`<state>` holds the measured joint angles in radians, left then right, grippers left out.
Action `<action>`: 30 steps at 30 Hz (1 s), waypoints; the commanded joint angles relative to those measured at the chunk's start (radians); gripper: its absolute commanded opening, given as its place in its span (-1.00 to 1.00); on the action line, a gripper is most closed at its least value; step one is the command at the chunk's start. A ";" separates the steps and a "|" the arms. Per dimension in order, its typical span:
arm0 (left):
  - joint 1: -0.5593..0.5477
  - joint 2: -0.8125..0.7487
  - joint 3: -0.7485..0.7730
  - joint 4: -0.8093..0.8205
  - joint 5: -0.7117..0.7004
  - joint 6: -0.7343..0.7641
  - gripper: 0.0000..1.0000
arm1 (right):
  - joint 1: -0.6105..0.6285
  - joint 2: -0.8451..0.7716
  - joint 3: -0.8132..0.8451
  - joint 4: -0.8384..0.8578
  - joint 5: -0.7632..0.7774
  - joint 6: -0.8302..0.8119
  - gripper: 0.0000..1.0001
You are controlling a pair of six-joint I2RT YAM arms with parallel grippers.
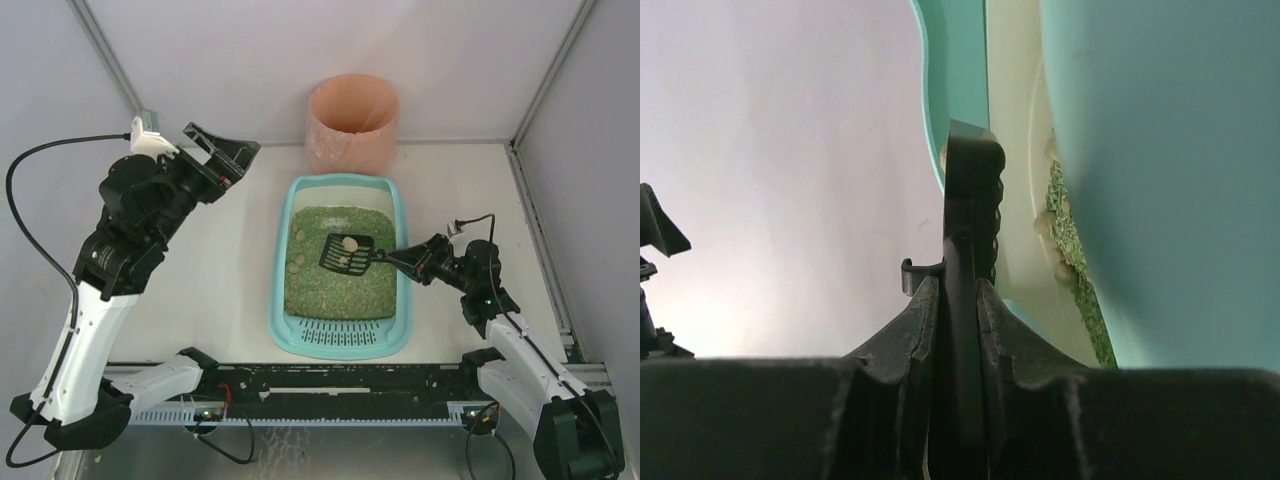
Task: Clean the litter box
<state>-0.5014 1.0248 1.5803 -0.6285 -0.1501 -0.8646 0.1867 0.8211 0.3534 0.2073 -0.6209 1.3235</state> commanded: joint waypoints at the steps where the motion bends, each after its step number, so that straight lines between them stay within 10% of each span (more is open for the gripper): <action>1: 0.010 -0.017 -0.027 0.009 -0.004 0.000 1.00 | -0.028 -0.001 0.030 0.067 -0.033 0.001 -1.00; 15: 0.095 -0.396 -0.624 0.068 -0.168 0.377 1.00 | -0.073 0.067 0.347 -0.113 0.042 -0.160 -1.00; 30: 0.095 -0.503 -0.847 0.066 -0.224 0.471 1.00 | -0.069 0.656 1.106 -0.248 0.413 -0.500 -1.00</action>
<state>-0.4118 0.5381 0.7479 -0.5980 -0.3431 -0.4271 0.1181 1.3388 1.2858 -0.0002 -0.3443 0.9997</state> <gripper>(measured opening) 0.998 0.149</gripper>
